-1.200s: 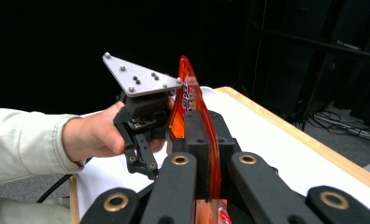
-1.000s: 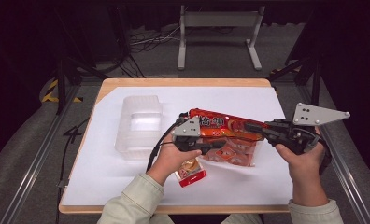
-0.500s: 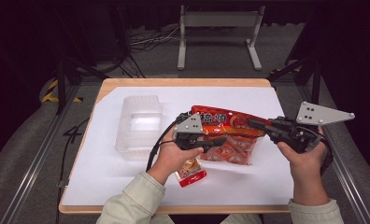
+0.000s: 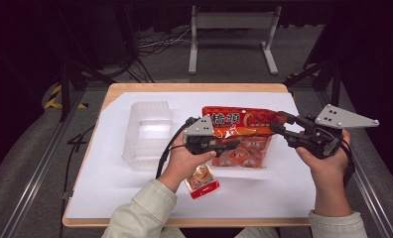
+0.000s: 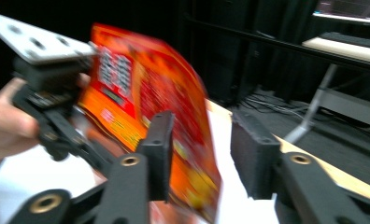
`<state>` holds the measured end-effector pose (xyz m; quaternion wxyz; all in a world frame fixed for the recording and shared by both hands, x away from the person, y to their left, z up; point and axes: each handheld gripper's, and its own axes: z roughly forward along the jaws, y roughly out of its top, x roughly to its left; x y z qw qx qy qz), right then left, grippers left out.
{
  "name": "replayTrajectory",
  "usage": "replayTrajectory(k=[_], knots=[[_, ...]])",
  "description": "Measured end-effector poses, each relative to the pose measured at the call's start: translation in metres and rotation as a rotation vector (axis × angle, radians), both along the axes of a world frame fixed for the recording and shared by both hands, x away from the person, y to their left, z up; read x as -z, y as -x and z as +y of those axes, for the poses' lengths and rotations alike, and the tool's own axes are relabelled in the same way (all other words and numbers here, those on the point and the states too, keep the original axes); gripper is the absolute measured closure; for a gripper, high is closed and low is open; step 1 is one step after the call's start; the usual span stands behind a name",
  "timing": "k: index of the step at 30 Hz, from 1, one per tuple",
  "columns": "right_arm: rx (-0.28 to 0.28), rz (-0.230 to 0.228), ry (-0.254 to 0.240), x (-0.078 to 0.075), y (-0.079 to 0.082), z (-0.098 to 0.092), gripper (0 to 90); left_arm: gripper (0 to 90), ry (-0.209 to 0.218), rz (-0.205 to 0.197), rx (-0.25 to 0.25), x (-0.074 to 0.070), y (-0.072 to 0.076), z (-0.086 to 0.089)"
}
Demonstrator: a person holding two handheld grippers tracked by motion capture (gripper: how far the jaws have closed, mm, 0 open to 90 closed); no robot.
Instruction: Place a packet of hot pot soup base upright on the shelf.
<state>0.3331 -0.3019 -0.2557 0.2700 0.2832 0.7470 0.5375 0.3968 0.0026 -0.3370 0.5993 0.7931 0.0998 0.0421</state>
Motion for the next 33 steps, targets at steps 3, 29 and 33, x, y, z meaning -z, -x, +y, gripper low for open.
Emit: replayTrajectory(k=[3, 29, 33], knots=[[0.023, 0.025, 0.0, 0.005, -0.008, -0.007, 54.2, 71.3, 0.022, -0.008, -0.034, -0.005, -0.007, 0.009], [0.261, 0.222, 0.126, 0.022, -0.032, -0.026, 49.7, 71.3, 0.043, -0.075, -0.111, -0.044, -0.012, 0.047], [0.267, 0.231, 0.127, 0.023, -0.033, -0.027, 49.3, 71.2, 0.06, -0.08, -0.115, -0.054, -0.017, 0.053]])
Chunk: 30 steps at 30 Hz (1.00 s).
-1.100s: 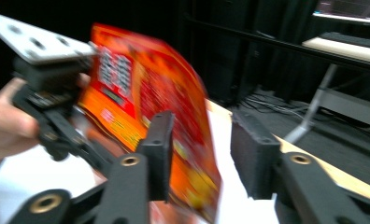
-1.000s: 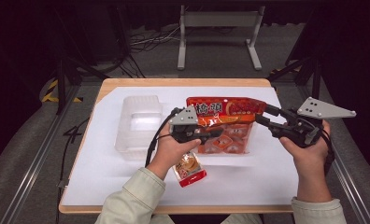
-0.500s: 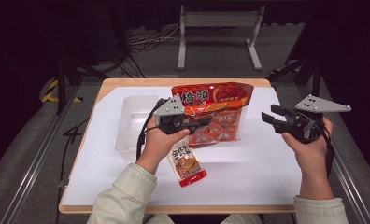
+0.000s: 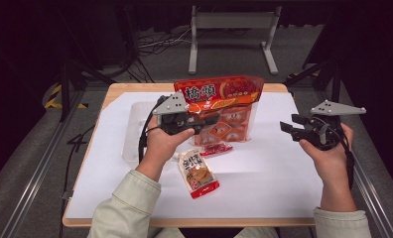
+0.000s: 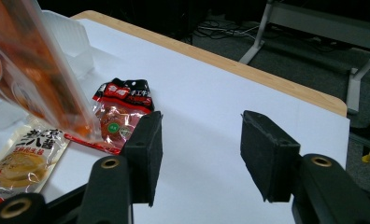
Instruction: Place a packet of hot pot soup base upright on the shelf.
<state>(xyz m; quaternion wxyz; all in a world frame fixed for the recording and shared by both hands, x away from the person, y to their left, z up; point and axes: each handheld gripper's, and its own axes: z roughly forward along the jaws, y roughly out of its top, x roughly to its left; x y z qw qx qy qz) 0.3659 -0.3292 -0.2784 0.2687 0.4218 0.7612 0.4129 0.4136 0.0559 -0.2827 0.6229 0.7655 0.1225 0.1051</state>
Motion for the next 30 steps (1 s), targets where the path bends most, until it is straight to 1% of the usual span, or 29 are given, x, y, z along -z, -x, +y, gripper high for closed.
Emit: replayTrajectory(k=[5, 9, 13, 15, 16, 18, 19, 22, 25, 28, 30], knots=[[0.001, 0.004, -0.003, 0.001, -0.001, -0.002, 49.3, 71.3, -0.019, -0.015, -0.033, -0.011, -0.006, 0.009], [0.001, 0.011, -0.002, 0.003, -0.002, -0.002, 48.6, 71.2, -0.026, -0.017, -0.045, -0.016, -0.009, 0.013], [0.01, 0.009, -0.003, 0.003, -0.001, -0.002, 48.6, 71.2, -0.04, -0.02, -0.06, -0.019, -0.013, 0.016], [0.011, 0.01, -0.003, 0.004, -0.002, -0.002, 48.6, 71.3, -0.043, -0.017, -0.093, -0.021, -0.019, 0.022], [0.011, 0.01, -0.003, 0.004, -0.002, -0.002, 48.6, 71.2, -0.043, -0.017, -0.093, -0.021, -0.019, 0.022], [0.01, 0.009, -0.006, 0.004, -0.002, -0.002, 48.6, 71.2, -0.031, -0.007, -0.115, -0.02, -0.025, 0.028], [0.009, 0.009, -0.009, 0.005, -0.002, -0.002, 48.6, 71.2, -0.027, 0.005, -0.133, -0.018, -0.028, 0.032], [0.001, 0.013, -0.022, 0.007, -0.003, -0.002, 48.8, 71.2, -0.03, 0.013, -0.169, -0.015, -0.035, 0.04], [0.0, 0.017, -0.024, 0.008, -0.004, -0.001, 48.9, 71.2, -0.032, -0.003, -0.192, -0.011, -0.043, 0.05], [0.0, 0.018, -0.024, 0.008, -0.005, -0.001, 48.8, 71.2, -0.042, -0.018, -0.215, -0.01, -0.046, 0.056], [-0.004, 0.022, -0.031, 0.009, -0.005, -0.001, 49.2, 71.2, -0.052, -0.016, -0.222, -0.01, -0.048, 0.06]])
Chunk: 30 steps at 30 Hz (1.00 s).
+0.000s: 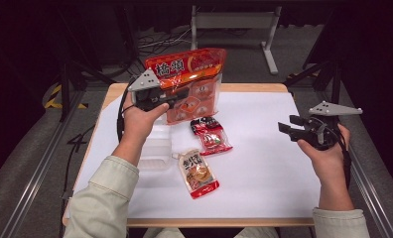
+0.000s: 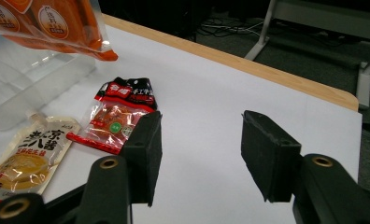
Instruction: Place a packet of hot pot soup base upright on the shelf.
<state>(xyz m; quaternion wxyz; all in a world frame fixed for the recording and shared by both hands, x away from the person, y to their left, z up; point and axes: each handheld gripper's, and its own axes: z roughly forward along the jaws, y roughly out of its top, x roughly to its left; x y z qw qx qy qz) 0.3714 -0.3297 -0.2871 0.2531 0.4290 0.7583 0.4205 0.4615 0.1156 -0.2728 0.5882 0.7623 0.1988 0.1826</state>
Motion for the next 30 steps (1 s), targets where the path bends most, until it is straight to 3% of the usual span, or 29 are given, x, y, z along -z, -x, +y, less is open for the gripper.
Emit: replayTrajectory(k=[4, 11, 17, 22, 25, 30], knots=[[-0.003, 0.001, -0.007, 0.001, 0.0, -0.001, 49.5, 71.2, -0.034, -0.008, -0.019, -0.001, -0.002, 0.008], [-0.005, 0.011, -0.02, 0.002, -0.001, -0.002, 49.7, 71.2, -0.07, 0.017, -0.076, -0.003, -0.008, 0.029], [-0.017, 0.021, -0.026, 0.004, -0.003, 0.0, 49.4, 71.2, -0.062, 0.018, -0.118, 0.002, -0.013, 0.042], [-0.02, 0.025, -0.032, 0.004, -0.003, -0.001, 49.0, 71.2, -0.061, -0.005, -0.152, 0.004, -0.015, 0.052], [-0.023, 0.028, -0.042, 0.004, -0.003, -0.001, 48.5, 71.1, -0.042, 0.005, -0.165, 0.007, -0.017, 0.058], [-0.023, 0.032, -0.045, 0.005, -0.004, -0.002, 48.5, 71.2, -0.051, 0.022, -0.181, 0.014, -0.019, 0.064]])
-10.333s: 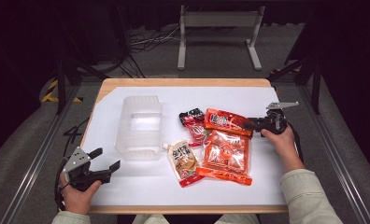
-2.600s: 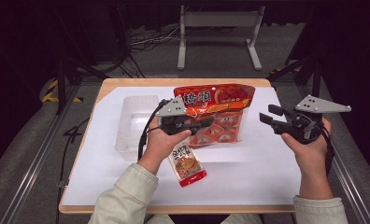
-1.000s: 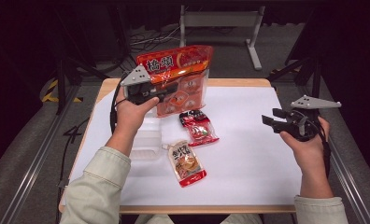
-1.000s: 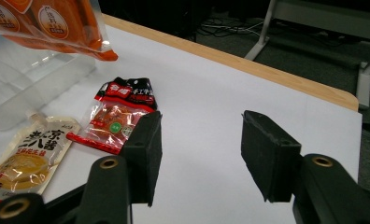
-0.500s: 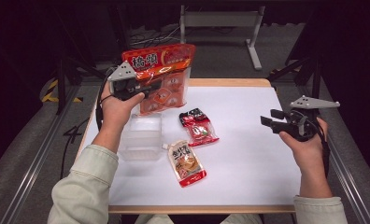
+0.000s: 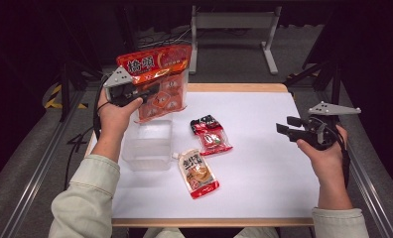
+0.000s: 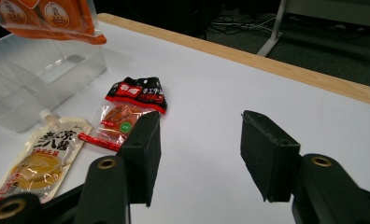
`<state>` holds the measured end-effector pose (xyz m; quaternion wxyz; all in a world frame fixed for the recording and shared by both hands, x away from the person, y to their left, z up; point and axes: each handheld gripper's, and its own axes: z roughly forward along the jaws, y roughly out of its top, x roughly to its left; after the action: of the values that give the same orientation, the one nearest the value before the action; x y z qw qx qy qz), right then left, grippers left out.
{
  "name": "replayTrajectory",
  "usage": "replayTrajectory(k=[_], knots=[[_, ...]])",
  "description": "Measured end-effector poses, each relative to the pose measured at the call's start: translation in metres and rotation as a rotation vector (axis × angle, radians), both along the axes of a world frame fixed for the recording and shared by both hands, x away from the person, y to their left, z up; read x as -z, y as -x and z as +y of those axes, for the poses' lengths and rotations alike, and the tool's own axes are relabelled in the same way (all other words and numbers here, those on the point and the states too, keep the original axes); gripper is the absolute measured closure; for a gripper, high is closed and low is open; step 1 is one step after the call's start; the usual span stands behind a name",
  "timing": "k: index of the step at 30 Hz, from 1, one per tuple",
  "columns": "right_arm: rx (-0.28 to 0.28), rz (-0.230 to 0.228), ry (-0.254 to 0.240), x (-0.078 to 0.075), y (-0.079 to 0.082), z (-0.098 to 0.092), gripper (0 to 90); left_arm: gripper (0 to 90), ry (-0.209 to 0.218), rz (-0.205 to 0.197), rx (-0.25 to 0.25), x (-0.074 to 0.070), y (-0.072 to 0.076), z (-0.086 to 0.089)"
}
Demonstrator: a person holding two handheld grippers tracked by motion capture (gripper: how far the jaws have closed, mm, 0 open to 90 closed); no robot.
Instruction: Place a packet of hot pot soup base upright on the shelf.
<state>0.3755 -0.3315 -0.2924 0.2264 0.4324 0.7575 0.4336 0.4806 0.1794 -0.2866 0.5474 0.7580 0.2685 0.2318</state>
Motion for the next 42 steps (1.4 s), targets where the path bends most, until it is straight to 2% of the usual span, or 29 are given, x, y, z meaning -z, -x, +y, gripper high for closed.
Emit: replayTrajectory(k=[7, 14, 19, 21, 25, 32, 38, 42], knots=[[0.002, 0.0, -0.014, 0.0, 0.0, -0.002, 47.7, 71.2, 0.006, 0.017, -0.044, 0.009, -0.001, 0.016], [-0.008, 0.004, -0.02, 0.001, -0.001, 0.0, 46.5, 71.1, 0.069, 0.029, -0.084, 0.014, 0.002, 0.022], [-0.008, 0.005, -0.024, 0.0, 0.0, -0.001, 46.2, 71.1, 0.074, 0.038, -0.101, 0.018, 0.005, 0.023], [-0.008, 0.005, -0.023, 0.001, 0.0, -0.001, 46.1, 71.1, 0.063, 0.035, -0.114, 0.019, 0.006, 0.023], [-0.014, 0.005, -0.023, 0.001, 0.0, -0.001, 45.9, 71.1, 0.064, 0.051, -0.161, 0.025, 0.01, 0.021], [-0.022, 0.006, -0.023, 0.001, 0.001, 0.001, 45.7, 71.0, 0.076, 0.052, -0.179, 0.033, 0.012, 0.022], [-0.027, 0.018, -0.018, 0.003, 0.0, 0.002, 45.5, 71.0, 0.021, 0.048, -0.184, 0.04, 0.016, 0.02], [-0.031, 0.022, -0.019, 0.004, 0.0, 0.003, 45.3, 70.9, 0.053, 0.059, -0.197, 0.047, 0.016, 0.024]])
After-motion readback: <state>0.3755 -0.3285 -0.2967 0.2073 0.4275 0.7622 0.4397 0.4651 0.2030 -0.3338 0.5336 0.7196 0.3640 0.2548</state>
